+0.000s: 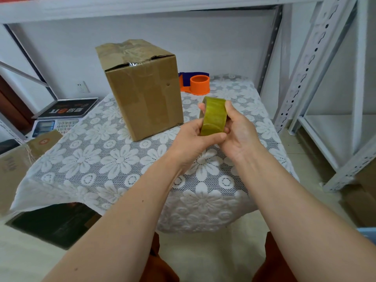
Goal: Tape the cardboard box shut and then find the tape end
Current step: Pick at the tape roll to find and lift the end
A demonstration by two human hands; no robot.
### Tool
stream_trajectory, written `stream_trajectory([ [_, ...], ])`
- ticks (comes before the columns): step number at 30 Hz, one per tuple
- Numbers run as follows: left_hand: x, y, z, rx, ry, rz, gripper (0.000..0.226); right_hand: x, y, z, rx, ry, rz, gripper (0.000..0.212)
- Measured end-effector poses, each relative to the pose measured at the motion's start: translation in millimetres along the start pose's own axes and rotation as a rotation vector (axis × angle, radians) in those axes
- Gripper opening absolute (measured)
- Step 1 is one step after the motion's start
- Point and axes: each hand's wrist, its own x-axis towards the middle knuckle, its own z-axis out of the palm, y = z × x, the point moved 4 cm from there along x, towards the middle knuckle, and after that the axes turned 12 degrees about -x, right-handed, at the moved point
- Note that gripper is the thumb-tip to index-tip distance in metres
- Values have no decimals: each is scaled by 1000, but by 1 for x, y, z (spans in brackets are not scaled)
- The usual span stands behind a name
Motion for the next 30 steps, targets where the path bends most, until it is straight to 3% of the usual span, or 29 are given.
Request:
stream_trajectory([
  [5, 2, 0, 0, -76, 34, -25, 28, -1, -1, 0, 7, 4, 16, 40],
  [14, -3, 6, 1, -22, -116, -11, 27, 1, -5, -1, 2, -22, 15, 39],
  [19, -1, 7, 0, -102, -30, -101, 39, -1, -6, -1, -34, -33, 27, 38],
  [24, -2, 7, -2, -76, -92, -63, 23, -4, -8, 0, -83, -37, 31, 38],
  [28, -4, 8, -2, -23, -191, -55, 45, -3, -12, 0, -124, -36, 2, 39],
  [30, -5, 9, -1, -40, -194, -95, 44, -3, -14, 0, -151, -35, -6, 39],
])
